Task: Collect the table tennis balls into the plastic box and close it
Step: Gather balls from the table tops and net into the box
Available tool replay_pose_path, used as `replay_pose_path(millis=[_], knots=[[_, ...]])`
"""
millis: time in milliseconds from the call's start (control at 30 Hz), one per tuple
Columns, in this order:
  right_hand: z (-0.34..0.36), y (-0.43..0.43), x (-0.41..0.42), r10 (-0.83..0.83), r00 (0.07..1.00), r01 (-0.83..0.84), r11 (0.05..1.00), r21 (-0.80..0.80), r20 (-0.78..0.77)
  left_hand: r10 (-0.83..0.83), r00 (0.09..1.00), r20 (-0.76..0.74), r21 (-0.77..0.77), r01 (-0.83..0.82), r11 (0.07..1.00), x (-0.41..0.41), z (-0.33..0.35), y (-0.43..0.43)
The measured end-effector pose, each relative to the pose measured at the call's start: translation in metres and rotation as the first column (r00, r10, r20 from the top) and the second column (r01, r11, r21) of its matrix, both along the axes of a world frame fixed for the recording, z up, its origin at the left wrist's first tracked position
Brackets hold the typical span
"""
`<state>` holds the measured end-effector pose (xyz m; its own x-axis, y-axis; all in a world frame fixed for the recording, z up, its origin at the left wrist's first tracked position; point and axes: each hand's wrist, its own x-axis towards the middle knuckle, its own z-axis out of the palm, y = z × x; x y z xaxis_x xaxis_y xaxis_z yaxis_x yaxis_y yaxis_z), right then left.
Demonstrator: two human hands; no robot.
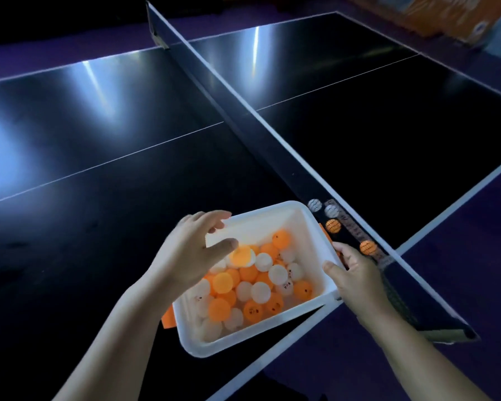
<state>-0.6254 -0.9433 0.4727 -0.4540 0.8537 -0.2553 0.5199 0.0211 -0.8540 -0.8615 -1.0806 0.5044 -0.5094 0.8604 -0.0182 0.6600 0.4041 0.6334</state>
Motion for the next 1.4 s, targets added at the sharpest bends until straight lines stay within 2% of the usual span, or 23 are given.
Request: replay_pose_path(millis=[100, 133, 200, 333, 567, 733, 867, 1033, 1233, 1400], knots=[[0.024, 0.030, 0.049, -0.037, 0.997, 0.039, 0.999, 0.025, -0.072, 0.063, 0.924, -0.377, -0.004, -0.070, 0.998, 0.044, 0.025, 0.027], [0.032, 0.041, 0.068, -0.042, 0.994, 0.047, 0.998, 0.040, -0.098, 0.078, 0.887, -0.455, -0.006, -0.090, 0.996, 0.060, 0.036, 0.037], [0.050, 0.068, 0.107, -0.038, 0.990, 0.050, 0.995, 0.083, -0.134, 0.118, 0.860, -0.496, 0.025, -0.122, 0.992, 0.095, 0.057, 0.061], [0.081, 0.116, 0.181, -0.051, 0.981, 0.078, 0.987, 0.143, -0.185, 0.230, 0.899, -0.373, 0.108, -0.205, 0.973, 0.164, 0.091, 0.112], [0.107, 0.193, 0.305, -0.111, 0.982, 0.137, 0.977, 0.165, -0.153, 0.034, 0.954, -0.299, -0.071, -0.058, 0.996, 0.272, 0.097, 0.194], [0.095, 0.244, 0.359, -0.271, 0.949, 0.292, 0.947, 0.133, -0.159, 0.026, 0.975, -0.222, -0.064, -0.041, 0.997, 0.328, 0.081, 0.249], [0.079, 0.277, 0.379, -0.346, 0.921, 0.368, 0.923, 0.109, -0.180, 0.076, 0.976, -0.205, -0.050, -0.088, 0.995, 0.356, 0.062, 0.294], [0.065, 0.324, 0.373, -0.299, 0.938, 0.312, 0.949, 0.053, -0.178, 0.228, 0.955, -0.190, 0.000, -0.233, 0.973, 0.375, 0.030, 0.357], [0.049, 0.386, 0.348, -0.106, 0.994, 0.105, 0.994, -0.003, -0.013, 0.378, 0.920, -0.106, -0.074, -0.386, 0.919, 0.385, 0.001, 0.432], [0.038, 0.434, 0.337, -0.041, 0.997, 0.041, 0.999, 0.001, 0.060, 0.460, 0.888, 0.013, -0.110, -0.456, 0.883, 0.392, -0.015, 0.468]])
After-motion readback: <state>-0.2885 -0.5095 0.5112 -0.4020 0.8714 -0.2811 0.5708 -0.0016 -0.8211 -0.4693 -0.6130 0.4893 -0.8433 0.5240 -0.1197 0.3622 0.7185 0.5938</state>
